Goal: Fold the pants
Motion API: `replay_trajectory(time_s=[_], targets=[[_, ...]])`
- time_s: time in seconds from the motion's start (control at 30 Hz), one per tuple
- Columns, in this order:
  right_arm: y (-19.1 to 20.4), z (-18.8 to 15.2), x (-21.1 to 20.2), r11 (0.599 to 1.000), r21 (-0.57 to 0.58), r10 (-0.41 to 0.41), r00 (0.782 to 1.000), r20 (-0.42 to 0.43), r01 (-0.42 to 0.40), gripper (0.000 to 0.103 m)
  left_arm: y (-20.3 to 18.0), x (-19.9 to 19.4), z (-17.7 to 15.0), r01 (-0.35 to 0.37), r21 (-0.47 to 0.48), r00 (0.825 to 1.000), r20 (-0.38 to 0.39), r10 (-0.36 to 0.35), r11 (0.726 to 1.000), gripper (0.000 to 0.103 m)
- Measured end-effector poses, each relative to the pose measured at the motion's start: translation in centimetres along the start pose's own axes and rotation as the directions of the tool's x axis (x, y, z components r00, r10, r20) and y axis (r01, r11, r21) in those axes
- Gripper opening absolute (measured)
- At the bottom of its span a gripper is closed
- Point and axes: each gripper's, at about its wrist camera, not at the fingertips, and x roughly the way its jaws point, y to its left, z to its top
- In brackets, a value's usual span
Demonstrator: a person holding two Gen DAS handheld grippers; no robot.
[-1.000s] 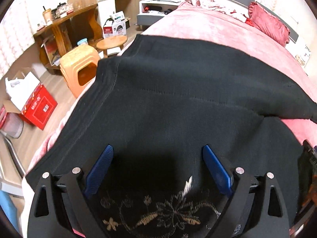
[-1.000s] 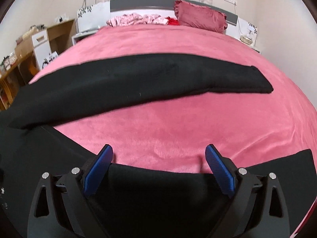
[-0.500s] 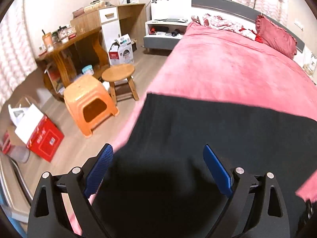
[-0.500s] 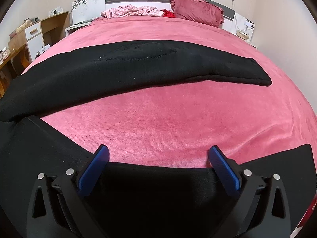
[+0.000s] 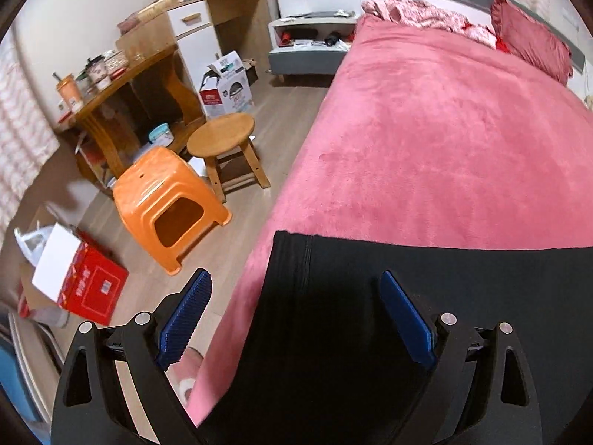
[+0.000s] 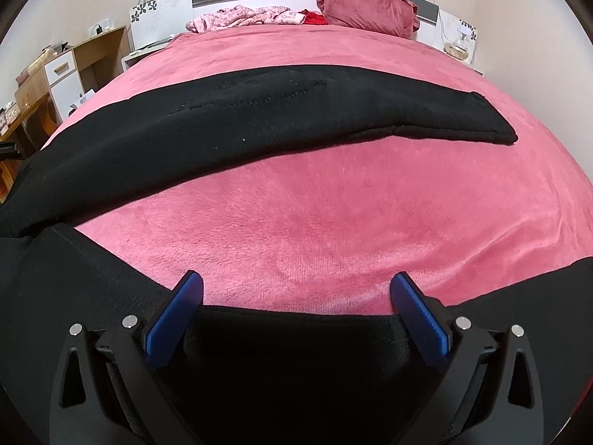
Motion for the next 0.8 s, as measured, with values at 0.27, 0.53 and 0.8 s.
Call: replay_trajectory(time_s=[0.27,0.53,0.8], targets=[[-0.1,0.0,0.1,1.0,0.006,0.005,1.0,-0.004,-0.005,0.101,-0.5,2.5,0.1,0.005,0.01,1.0,-0.016,-0.004,1.0,0.091],[-0.2,0.0,0.1,1.0,0.01,0.01,1.0,-0.006,-0.01,0.101,-0.8,2.8,-0.4,0.024,0.009,0.999,0.03,-0.025,1.0,0.072],[-0.2,0.0,0.1,1.0,0.009,0.01,1.0,-0.006,-0.01,0.101,-2.9,1.1,-0.9,0.077,0.126,0.993,0.074,-0.087,0.989,0.008]])
